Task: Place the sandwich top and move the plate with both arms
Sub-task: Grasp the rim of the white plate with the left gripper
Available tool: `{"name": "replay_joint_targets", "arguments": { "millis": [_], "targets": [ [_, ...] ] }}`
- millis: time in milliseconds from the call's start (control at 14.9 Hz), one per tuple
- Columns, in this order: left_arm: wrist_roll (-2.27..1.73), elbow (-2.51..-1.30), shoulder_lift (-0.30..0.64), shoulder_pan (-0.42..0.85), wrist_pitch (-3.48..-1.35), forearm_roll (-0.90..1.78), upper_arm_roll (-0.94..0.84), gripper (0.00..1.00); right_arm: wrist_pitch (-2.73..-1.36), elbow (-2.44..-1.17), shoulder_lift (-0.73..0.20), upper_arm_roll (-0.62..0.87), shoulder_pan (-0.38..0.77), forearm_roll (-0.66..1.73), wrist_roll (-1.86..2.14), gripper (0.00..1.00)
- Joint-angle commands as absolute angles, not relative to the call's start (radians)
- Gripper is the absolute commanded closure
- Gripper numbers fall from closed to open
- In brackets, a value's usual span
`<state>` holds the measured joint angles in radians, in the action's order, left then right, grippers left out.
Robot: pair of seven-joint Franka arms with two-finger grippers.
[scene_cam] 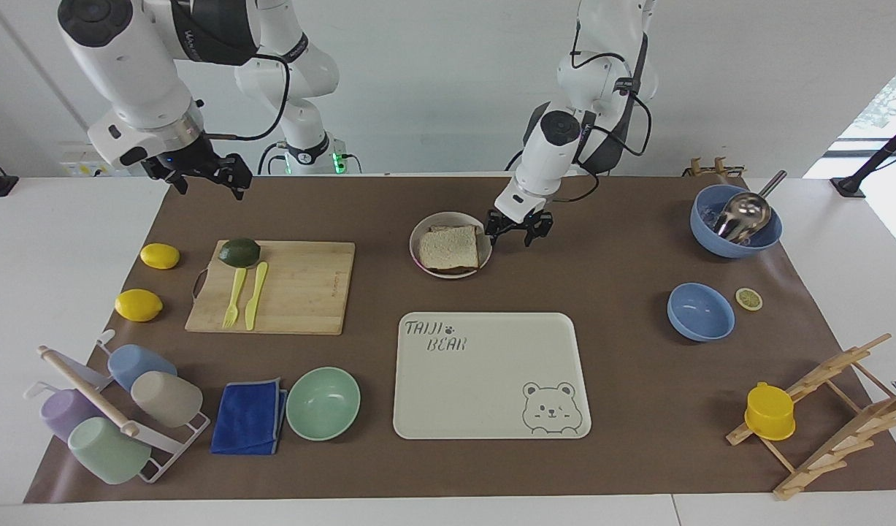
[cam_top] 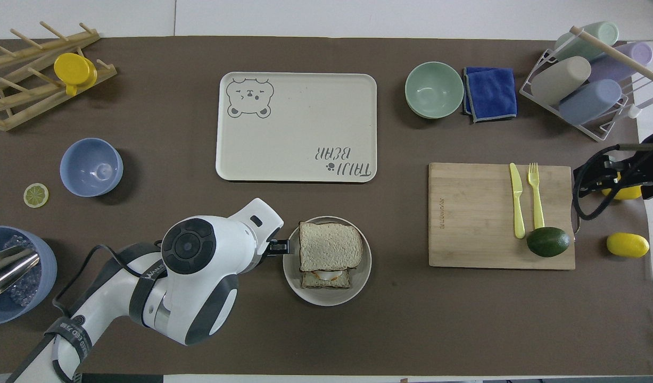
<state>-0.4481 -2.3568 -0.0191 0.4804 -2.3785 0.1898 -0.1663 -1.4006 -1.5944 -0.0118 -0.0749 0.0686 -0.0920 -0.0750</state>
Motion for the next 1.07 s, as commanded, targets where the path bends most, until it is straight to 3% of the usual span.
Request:
{"name": "replay_joint_targets", "arguments": {
  "millis": [0, 201, 669, 1004],
  "targets": [
    [-0.446, -2.381, 0.018, 0.526, -2.477, 0.201, -0.15, 0.22, -1.408, -1.612, 0.008, -0.09, 0.051, -0.055, -0.044, 0.0],
    [-0.449, -2.381, 0.028, 0.541, -2.485, 0.201, -0.152, 0.24, -1.407, -1.595, 0.002, -0.097, 0.048, -0.061, -0.043, 0.0],
    [-0.449, -2.401, 0.028, 0.552, -2.482, 0.204, -0.153, 0.4, -1.396, -1.597, 0.003, -0.103, 0.058, -0.058, -0.044, 0.0],
    [-0.451, -2.405, 0.026, 0.571, -2.48, 0.264, -0.152, 0.58, -1.373, -1.597, 0.005, -0.094, 0.063, -0.06, -0.046, 0.0]
  ]
}}
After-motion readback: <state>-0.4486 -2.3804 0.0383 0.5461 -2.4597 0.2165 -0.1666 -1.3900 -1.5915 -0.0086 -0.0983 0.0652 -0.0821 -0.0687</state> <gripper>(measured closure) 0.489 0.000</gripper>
